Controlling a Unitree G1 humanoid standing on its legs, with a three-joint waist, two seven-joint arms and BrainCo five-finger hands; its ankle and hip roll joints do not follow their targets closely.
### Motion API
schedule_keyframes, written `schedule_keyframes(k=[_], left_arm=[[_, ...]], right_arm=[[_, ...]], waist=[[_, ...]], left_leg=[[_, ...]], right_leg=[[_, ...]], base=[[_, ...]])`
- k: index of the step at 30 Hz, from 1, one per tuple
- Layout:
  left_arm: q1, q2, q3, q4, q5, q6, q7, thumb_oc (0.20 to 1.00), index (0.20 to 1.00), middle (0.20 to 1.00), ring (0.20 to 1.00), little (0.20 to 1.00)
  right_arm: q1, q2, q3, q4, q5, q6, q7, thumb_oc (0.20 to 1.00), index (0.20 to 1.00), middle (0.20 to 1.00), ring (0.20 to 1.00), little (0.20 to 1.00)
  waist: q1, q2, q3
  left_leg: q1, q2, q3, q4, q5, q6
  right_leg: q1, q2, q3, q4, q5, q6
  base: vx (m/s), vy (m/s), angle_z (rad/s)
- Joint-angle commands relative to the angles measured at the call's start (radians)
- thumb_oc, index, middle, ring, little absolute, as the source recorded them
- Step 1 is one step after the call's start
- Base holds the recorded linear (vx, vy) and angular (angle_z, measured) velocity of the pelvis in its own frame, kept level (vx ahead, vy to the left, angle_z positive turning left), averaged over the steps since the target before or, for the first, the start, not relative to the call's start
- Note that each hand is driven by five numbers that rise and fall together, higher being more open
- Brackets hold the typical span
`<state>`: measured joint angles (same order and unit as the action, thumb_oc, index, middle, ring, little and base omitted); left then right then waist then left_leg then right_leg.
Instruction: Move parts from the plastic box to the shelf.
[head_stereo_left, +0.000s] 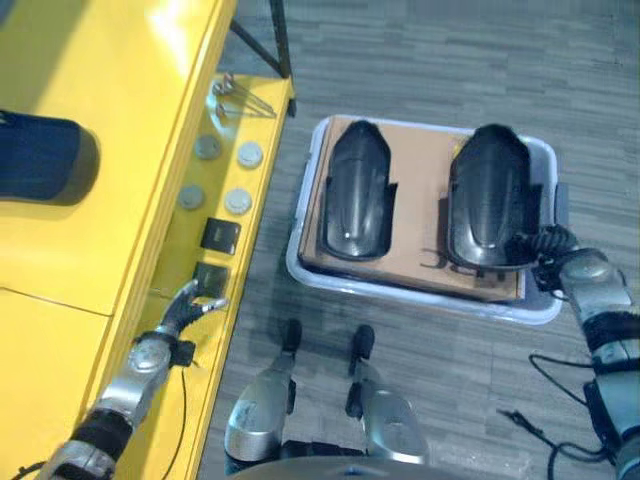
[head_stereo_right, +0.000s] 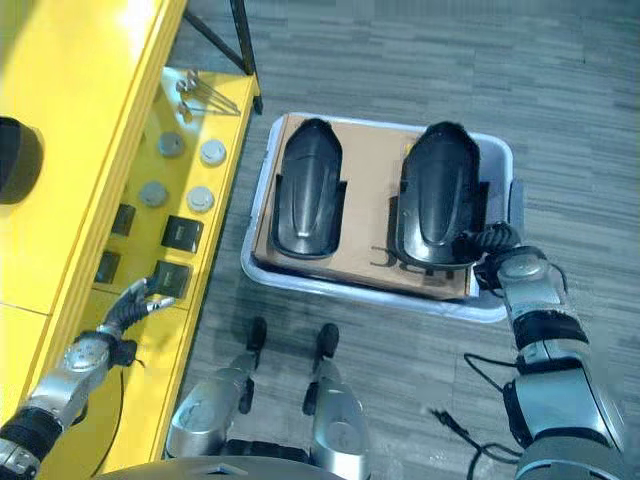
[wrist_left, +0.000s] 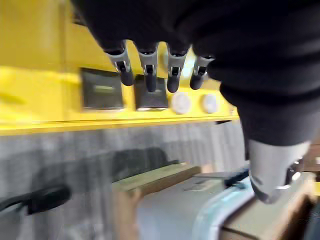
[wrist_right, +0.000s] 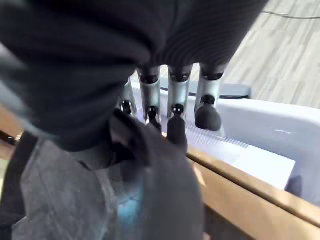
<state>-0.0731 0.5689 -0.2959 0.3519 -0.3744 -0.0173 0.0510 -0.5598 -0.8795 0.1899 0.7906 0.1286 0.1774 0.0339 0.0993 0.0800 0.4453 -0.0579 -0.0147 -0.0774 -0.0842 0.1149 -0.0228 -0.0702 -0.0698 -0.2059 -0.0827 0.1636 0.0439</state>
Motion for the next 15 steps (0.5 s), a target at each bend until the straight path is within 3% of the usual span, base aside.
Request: schedule_keyframes(k=[1,6,10,12,15], left_arm=[[0.019,-0.004,0.018,-0.054,-0.091,0.033,-0.052,1.000,1.000,1.000,1.000,1.000],[0.003,-0.002,0.048,-0.204,-0.083,0.043,-0.054,1.000,1.000,1.000,1.000,1.000],[-0.006,-0.015,0.069,-0.268,-0.090,0.004,-0.065,1.000,1.000,1.000,1.000,1.000],[-0.019,-0.022,0.074,-0.304,-0.111,0.007,-0.079,1.000,1.000,1.000,1.000,1.000],[-0.044,-0.043,0.074,-0.362,-0.184,0.034,-0.118,1.000,1.000,1.000,1.000,1.000]], right_arm=[[0.062,-0.049,-0.013,-0.066,-0.037,-0.086,-0.134,0.200,0.200,0.200,0.200,0.200],[0.189,-0.005,-0.080,-0.327,-0.148,-0.146,-0.255,0.200,0.200,0.200,0.200,0.200],[0.233,0.005,-0.111,-0.473,-0.239,-0.211,-0.333,0.200,0.200,0.200,0.200,0.200],[0.240,0.011,-0.113,-0.534,-0.273,-0.221,-0.367,0.200,0.200,0.200,0.200,0.200],[0.248,0.019,-0.122,-0.616,-0.364,-0.300,-0.434,0.200,0.200,0.200,0.200,0.200]], waist=[[-0.011,-0.053,-0.122],[-0.033,-0.075,-0.209],[-0.042,-0.083,-0.247],[-0.046,-0.087,-0.259],[-0.054,-0.093,-0.279]], left_leg=[[0.046,0.042,0.085,-0.003,-0.034,-0.031],[0.105,0.053,0.104,-0.003,-0.051,-0.029],[0.131,0.055,0.112,-0.003,-0.062,-0.024],[0.139,0.056,0.115,-0.003,-0.065,-0.021],[0.149,0.054,0.119,-0.003,-0.072,-0.017]], right_leg=[[0.089,-0.033,-0.036,-0.005,-0.090,0.041],[0.141,-0.019,-0.022,-0.005,-0.100,0.043],[0.162,-0.011,-0.010,-0.005,-0.105,0.044],[0.170,-0.008,-0.006,-0.005,-0.107,0.043],[0.176,-0.003,0.003,-0.005,-0.110,0.045]], base=[[0.12,-0.097,0.00],[0.07,-0.055,-0.10],[0.02,-0.024,-0.16],[0.00,-0.018,-0.11],[0.00,-0.006,-0.02]])
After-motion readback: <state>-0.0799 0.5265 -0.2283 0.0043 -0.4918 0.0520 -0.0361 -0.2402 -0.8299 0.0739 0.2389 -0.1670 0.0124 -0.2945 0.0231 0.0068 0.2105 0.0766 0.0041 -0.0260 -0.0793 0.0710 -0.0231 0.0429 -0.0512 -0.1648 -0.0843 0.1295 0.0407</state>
